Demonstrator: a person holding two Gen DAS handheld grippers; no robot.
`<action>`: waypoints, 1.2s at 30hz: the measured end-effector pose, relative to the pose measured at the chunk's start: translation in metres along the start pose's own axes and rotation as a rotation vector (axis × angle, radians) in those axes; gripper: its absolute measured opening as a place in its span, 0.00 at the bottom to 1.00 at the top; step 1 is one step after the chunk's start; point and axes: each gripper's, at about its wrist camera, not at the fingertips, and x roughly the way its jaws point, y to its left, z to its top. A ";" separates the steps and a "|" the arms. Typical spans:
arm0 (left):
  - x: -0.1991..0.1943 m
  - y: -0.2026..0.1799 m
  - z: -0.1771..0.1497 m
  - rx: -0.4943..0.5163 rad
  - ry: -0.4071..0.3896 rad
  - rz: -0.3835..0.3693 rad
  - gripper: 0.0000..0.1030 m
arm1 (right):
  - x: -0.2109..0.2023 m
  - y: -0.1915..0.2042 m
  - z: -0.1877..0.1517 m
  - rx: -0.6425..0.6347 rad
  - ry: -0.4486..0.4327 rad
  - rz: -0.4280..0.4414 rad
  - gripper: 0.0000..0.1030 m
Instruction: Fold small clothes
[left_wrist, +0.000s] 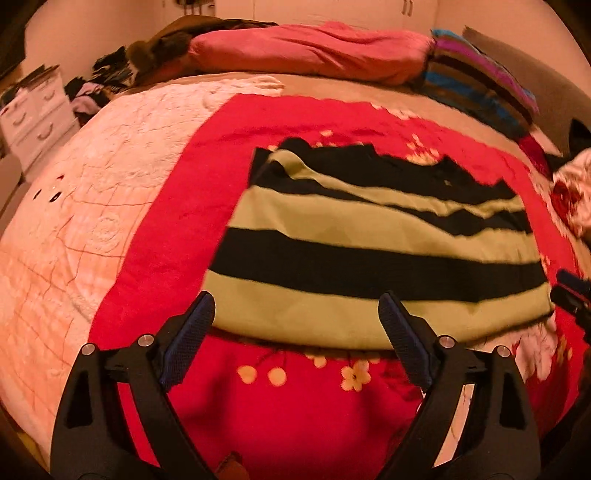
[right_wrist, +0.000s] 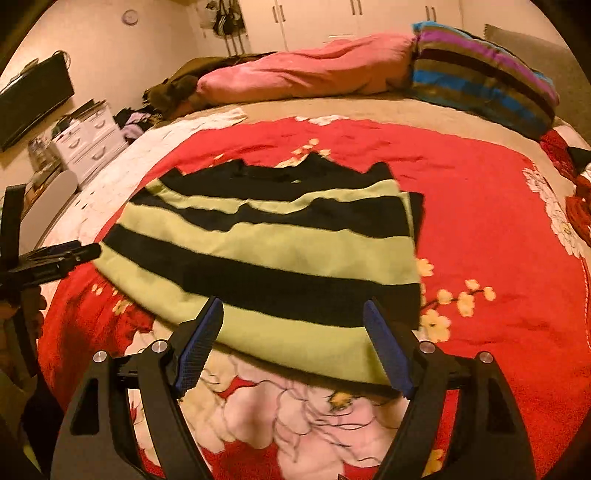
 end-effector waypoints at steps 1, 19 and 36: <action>0.002 -0.001 -0.002 0.001 0.011 0.001 0.81 | 0.002 0.002 -0.001 0.003 0.009 0.000 0.75; 0.032 0.001 -0.025 -0.055 0.146 -0.024 0.88 | 0.010 -0.004 -0.016 0.131 0.083 0.007 0.87; -0.039 0.060 -0.007 -0.207 0.037 -0.014 0.91 | -0.032 0.059 -0.002 -0.052 -0.049 0.023 0.95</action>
